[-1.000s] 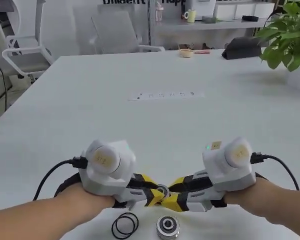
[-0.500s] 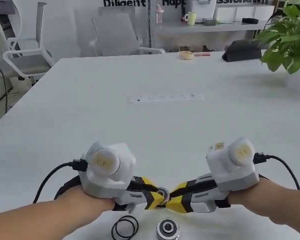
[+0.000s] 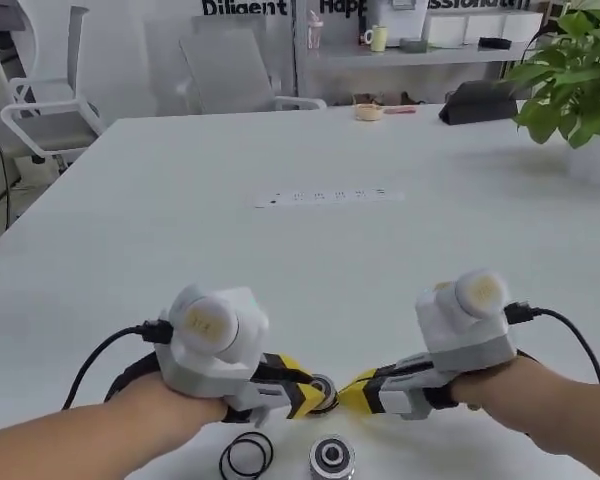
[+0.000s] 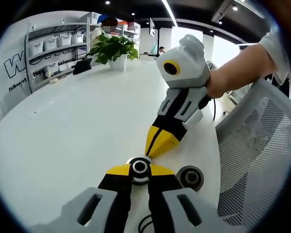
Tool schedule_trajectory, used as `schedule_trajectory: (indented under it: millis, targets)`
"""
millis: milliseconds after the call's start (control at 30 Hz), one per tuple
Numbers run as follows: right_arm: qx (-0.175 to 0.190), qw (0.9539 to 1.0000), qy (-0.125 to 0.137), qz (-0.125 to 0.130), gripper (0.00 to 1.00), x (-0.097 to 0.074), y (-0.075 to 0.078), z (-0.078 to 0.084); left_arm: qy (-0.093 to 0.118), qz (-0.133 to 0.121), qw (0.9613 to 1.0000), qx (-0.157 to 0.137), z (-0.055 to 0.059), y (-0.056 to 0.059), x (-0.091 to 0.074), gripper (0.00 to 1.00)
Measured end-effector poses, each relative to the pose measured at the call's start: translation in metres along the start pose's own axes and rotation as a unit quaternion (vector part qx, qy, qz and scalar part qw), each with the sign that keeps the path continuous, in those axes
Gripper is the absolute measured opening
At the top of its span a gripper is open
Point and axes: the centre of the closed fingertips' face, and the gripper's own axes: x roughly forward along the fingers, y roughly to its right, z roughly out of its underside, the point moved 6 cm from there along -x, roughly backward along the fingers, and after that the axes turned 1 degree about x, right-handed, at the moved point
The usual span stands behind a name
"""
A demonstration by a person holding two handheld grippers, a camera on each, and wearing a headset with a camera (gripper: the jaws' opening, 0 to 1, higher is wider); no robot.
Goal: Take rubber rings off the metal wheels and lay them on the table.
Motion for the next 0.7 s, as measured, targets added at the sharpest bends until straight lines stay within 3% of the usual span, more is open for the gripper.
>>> schedule_trajectory:
  millis: [133, 200, 533, 700]
  targets:
    - [0.03, 0.9993, 0.019, 0.008, 0.0, -0.002, 0.004, -0.003, -0.002, 0.001, 1.0, -0.004, 0.0, 0.0, 0.0, 0.06]
    - [0.056, 0.9979, 0.033, -0.003, 0.0, -0.001, 0.0, -0.005, -0.003, -0.001, 1.0, -0.002, 0.0, 0.0, 0.001, 0.06]
    - [0.061, 0.997, 0.042, -0.021, 0.0, -0.002, -0.007, -0.006, -0.007, -0.007, 0.9999, 0.006, -0.001, 0.001, 0.001, 0.06]
    - [0.054, 0.9965, 0.044, -0.047, 0.0, 0.003, -0.018, -0.011, -0.008, -0.006, 0.9999, 0.009, -0.002, 0.002, 0.002, 0.06]
